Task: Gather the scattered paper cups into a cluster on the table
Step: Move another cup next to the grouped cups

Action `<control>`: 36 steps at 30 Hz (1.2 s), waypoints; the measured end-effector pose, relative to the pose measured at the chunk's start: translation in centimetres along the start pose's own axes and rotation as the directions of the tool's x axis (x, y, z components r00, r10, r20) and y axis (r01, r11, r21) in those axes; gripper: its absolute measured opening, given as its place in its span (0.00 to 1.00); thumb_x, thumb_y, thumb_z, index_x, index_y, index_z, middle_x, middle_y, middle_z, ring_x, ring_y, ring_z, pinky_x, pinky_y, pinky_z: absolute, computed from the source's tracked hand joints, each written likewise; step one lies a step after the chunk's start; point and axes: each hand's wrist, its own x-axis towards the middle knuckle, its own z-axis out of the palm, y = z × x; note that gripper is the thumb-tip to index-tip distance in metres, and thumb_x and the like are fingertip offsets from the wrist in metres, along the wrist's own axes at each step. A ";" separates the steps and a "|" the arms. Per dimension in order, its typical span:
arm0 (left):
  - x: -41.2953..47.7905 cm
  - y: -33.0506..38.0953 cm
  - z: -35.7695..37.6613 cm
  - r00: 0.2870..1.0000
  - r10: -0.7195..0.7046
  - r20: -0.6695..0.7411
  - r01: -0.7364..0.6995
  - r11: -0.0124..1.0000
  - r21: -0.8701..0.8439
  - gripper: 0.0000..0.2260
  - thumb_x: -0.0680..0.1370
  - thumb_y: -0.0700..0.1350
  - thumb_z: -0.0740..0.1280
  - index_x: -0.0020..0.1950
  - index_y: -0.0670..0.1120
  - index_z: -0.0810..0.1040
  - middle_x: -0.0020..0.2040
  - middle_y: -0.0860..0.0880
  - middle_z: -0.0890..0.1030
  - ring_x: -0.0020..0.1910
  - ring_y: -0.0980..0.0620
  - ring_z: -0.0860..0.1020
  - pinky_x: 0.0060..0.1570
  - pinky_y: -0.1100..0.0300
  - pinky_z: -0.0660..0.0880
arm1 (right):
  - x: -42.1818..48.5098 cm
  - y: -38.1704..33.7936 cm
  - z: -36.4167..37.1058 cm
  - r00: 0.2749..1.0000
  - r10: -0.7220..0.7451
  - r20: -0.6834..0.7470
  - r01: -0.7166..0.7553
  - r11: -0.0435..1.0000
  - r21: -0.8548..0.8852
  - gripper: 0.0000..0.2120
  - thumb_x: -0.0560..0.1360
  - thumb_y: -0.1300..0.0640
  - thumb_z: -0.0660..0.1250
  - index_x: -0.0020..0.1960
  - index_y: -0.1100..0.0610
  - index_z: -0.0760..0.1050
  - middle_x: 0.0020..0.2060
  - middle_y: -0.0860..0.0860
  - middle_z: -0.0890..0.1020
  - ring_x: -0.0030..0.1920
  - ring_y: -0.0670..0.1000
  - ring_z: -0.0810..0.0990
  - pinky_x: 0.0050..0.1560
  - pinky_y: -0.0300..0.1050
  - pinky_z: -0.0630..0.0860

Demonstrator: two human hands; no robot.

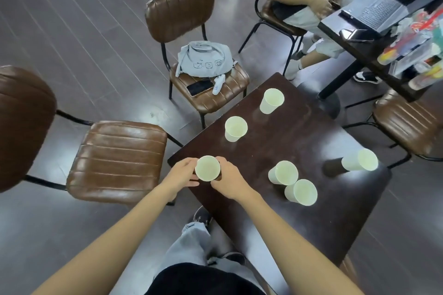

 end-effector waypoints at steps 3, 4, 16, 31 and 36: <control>0.5 0.8 1.5 0.999 0.010 0.034 -0.010 1.000 0.013 0.17 0.85 0.51 0.56 0.71 0.49 0.73 0.63 0.47 0.79 0.56 0.49 0.81 0.47 0.56 0.83 | 0.0 0.2 -1.2 0.999 0.016 -0.040 -0.015 1.000 0.021 0.26 0.72 0.65 0.70 0.69 0.56 0.70 0.63 0.54 0.79 0.63 0.55 0.77 0.62 0.49 0.76; 0.6 1.2 2.1 0.999 0.017 0.047 -0.018 1.000 0.022 0.17 0.84 0.52 0.57 0.71 0.50 0.73 0.63 0.49 0.78 0.55 0.50 0.81 0.45 0.58 0.83 | 0.0 0.3 -1.8 0.998 0.026 -0.056 -0.025 0.999 0.021 0.26 0.72 0.64 0.71 0.68 0.56 0.70 0.63 0.54 0.79 0.63 0.55 0.77 0.62 0.48 0.76; 2.0 6.7 9.3 0.972 0.045 0.231 -0.034 0.998 -0.052 0.21 0.84 0.52 0.57 0.76 0.49 0.69 0.66 0.47 0.76 0.56 0.44 0.83 0.47 0.55 0.83 | 0.3 3.6 -11.7 0.991 0.101 -0.092 -0.116 0.979 -0.168 0.15 0.81 0.63 0.55 0.58 0.63 0.79 0.47 0.57 0.82 0.51 0.63 0.81 0.56 0.56 0.77; 2.7 7.4 13.1 0.958 -0.003 0.286 0.060 0.980 -0.191 0.18 0.84 0.45 0.58 0.74 0.44 0.71 0.66 0.42 0.77 0.57 0.41 0.83 0.56 0.47 0.82 | 1.2 5.6 -16.2 0.982 0.187 -0.011 -0.182 0.934 -0.307 0.24 0.75 0.69 0.55 0.62 0.55 0.81 0.58 0.54 0.85 0.58 0.59 0.81 0.62 0.58 0.78; 2.7 7.2 13.5 0.960 -0.027 0.280 0.085 0.977 -0.197 0.21 0.85 0.44 0.55 0.79 0.46 0.62 0.70 0.43 0.73 0.55 0.42 0.83 0.50 0.51 0.83 | 0.7 6.1 -16.4 0.976 0.216 -0.017 -0.210 0.919 -0.334 0.28 0.73 0.71 0.53 0.63 0.54 0.81 0.58 0.53 0.84 0.61 0.58 0.79 0.67 0.62 0.73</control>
